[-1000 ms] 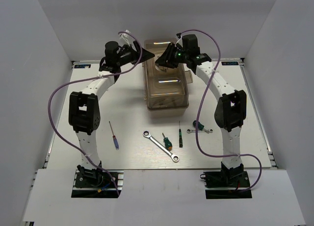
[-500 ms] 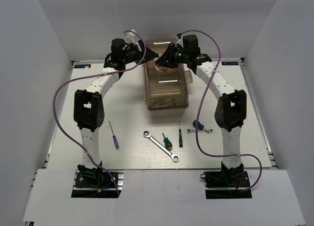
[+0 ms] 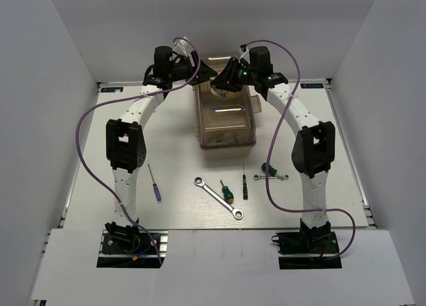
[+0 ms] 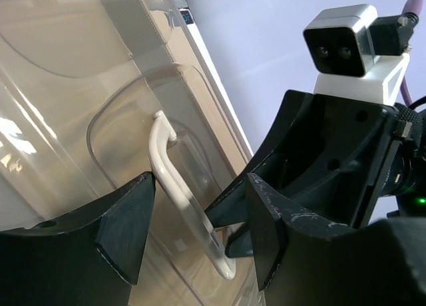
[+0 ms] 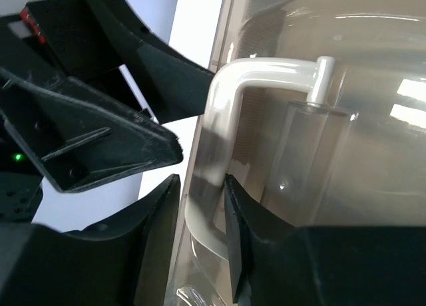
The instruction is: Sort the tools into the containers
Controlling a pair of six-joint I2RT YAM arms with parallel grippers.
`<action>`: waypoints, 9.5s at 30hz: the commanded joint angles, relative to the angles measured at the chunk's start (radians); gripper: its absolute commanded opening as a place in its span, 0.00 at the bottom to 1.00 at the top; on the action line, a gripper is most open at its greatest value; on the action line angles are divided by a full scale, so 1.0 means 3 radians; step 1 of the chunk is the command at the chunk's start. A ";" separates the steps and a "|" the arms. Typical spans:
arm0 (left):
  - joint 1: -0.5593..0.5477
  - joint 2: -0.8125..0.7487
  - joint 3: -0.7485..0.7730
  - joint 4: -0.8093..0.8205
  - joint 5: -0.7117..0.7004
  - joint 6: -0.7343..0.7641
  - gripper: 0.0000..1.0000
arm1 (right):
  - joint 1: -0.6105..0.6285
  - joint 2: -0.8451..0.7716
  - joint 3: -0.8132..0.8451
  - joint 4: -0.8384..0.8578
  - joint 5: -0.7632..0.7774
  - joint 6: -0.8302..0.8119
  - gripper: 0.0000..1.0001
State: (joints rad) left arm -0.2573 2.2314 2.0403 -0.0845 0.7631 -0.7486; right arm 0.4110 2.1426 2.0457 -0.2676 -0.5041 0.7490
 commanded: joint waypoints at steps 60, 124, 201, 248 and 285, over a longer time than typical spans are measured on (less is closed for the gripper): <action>-0.0252 -0.0177 0.0629 -0.1917 -0.1285 0.0593 0.00 | -0.1452 0.0124 -0.0816 0.0099 -0.0810 -0.1172 0.00; 0.0367 -0.3981 -0.3277 -0.3625 -0.2580 0.0768 0.68 | -0.1258 -0.2335 -0.3822 -0.1496 -0.0176 -0.5176 0.69; -0.2665 -0.0812 -0.2036 -0.2510 -0.2667 0.0430 0.68 | -0.0598 -0.1532 -0.2078 -0.0744 -0.0012 -0.2691 0.68; -0.2062 0.0160 0.0997 -0.2285 -0.3577 0.1504 0.68 | -0.1334 -0.2520 -0.3664 -0.1434 -0.0242 -0.4644 0.73; -0.2369 -0.3669 -0.3876 -0.3477 -0.4308 -0.1083 0.83 | 0.0864 -0.2213 -0.3966 -0.0335 0.1200 -0.1956 0.63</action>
State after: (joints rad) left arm -0.9752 1.1748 0.8898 -1.1221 -0.4507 -0.9882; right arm 0.6361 1.4696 0.8165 -0.4175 -0.2184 0.0387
